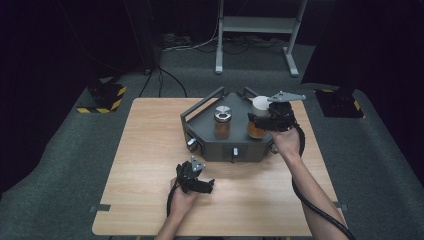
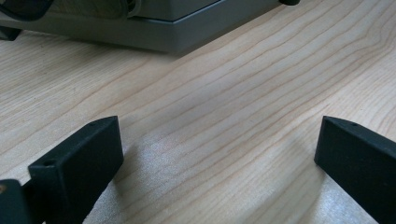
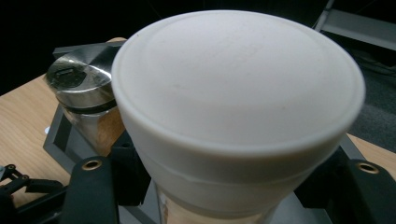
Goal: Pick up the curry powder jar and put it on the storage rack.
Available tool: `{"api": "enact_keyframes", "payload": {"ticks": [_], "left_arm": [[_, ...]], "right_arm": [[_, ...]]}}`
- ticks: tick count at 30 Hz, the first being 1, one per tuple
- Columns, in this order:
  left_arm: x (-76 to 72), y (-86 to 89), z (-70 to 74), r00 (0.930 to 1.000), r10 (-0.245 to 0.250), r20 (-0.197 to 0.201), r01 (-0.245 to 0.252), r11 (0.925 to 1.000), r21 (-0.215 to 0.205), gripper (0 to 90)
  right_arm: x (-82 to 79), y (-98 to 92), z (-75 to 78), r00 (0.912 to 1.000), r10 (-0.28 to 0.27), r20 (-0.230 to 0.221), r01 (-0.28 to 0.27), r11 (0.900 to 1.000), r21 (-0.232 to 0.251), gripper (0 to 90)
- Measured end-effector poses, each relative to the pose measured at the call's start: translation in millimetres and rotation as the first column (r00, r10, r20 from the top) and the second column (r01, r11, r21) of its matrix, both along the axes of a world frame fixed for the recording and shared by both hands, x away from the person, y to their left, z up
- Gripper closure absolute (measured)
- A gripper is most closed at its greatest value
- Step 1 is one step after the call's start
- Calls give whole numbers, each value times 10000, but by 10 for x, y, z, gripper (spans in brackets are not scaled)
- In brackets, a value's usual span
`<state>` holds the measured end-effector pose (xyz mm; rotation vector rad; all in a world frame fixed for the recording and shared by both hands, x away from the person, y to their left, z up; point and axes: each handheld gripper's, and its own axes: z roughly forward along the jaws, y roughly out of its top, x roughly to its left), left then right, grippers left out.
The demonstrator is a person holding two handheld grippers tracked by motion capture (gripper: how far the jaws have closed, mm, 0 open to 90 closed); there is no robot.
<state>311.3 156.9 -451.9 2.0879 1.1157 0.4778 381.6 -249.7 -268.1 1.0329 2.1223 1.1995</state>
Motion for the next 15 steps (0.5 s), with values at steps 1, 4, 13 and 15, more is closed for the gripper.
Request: {"api": "enact_keyframes", "payload": {"ticks": [1,4,13,15], "left_arm": [[0,0,0,10000,1,0,-1,10000,0,11],[0,0,0,10000,0,4,0,10000,4,11],[0,0,0,10000,-1,7,1,10000,3,11],[0,0,0,10000,-1,7,1,10000,3,11]], "right_arm": [[5,10,-5,10000,-10,14,10,10000,-16,349],[26,43,-25,10000,-49,-11,49,10000,-9,349],[65,128,-75,10000,-22,-85,22,10000,-82,349],[72,134,-78,10000,-16,-78,15,10000,-65,349]]}}
